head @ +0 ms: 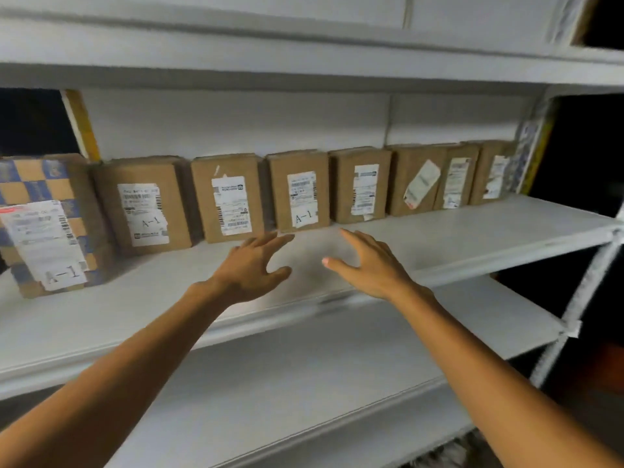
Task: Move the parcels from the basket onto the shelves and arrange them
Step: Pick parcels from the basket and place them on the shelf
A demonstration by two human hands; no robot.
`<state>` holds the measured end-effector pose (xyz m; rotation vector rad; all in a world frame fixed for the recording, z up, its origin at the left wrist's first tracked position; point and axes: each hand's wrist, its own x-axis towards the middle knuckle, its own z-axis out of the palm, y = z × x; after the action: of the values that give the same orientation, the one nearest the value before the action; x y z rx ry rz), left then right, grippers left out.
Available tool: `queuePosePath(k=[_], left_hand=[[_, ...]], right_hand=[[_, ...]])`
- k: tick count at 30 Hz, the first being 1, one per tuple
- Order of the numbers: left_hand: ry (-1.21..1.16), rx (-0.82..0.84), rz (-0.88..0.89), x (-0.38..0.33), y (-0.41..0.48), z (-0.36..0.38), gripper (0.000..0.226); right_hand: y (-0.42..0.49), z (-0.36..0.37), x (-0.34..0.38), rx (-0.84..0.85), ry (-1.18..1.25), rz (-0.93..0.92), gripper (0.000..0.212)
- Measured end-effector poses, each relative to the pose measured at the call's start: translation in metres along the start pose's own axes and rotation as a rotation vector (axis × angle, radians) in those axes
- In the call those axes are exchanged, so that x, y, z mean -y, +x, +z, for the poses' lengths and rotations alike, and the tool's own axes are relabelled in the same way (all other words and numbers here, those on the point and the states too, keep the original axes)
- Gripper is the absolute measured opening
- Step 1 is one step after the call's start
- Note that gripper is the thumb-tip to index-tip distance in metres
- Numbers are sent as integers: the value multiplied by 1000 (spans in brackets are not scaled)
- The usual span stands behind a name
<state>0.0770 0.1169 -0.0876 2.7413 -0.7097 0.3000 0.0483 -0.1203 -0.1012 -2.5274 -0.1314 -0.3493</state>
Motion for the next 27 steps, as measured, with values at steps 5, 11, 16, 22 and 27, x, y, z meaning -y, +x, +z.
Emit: queuePosePath(k=[5, 11, 16, 22, 27], left_hand=[[-40, 46, 250, -86, 75, 33, 65], [-141, 196, 544, -192, 136, 90, 65], [-310, 319, 743, -288, 153, 139, 63], [-295, 422, 1039, -405, 119, 200, 64], [-209, 513, 1274, -496, 64, 248, 62]], right_hand=[[-25, -58, -82, -114, -50, 237, 85], [-80, -115, -151, -284, -103, 479, 81], [-164, -147, -198, -424, -201, 729, 80], [-282, -167, -243, -539, -306, 1013, 78], [-364, -175, -278, -609, -262, 1145, 74]])
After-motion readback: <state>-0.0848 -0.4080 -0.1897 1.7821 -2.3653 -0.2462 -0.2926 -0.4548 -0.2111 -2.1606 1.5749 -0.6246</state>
